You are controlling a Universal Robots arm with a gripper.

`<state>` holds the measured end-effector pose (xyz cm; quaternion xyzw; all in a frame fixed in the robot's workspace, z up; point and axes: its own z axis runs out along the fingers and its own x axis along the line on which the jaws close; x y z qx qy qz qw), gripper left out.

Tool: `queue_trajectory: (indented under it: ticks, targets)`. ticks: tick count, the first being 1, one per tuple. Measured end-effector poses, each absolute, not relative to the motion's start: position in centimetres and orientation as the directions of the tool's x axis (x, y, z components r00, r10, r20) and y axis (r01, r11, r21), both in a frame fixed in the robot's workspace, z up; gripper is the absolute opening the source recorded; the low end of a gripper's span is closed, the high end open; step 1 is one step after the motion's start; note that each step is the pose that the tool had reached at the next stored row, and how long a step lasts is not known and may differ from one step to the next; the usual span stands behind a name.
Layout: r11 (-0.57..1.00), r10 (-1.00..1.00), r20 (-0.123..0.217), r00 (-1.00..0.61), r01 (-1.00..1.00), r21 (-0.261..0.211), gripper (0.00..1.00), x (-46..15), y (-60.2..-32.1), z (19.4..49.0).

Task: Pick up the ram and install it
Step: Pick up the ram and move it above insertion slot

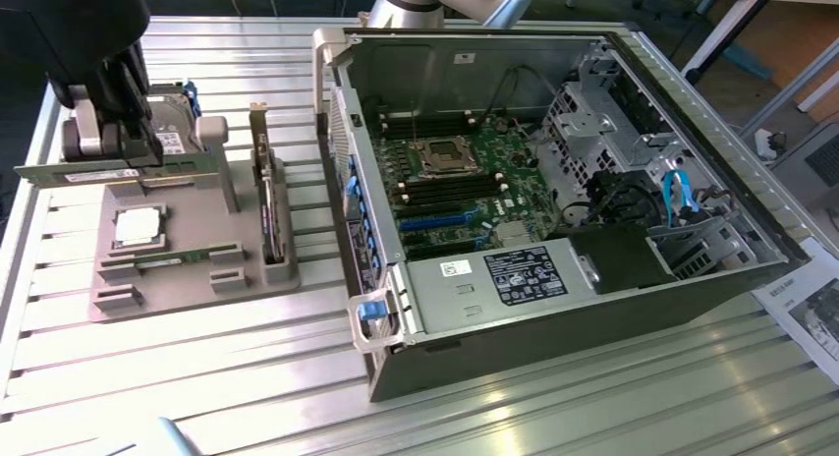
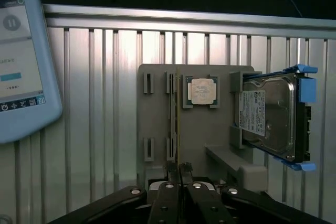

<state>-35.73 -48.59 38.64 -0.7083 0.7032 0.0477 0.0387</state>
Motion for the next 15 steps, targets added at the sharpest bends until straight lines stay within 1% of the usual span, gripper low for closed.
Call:
queue_trajectory:
  ticks: [15]
  targets:
    - [-0.008, -0.992, -0.122, 0.007, -1.0, 0.012, 0.12, -34.84, -48.62, 38.71]
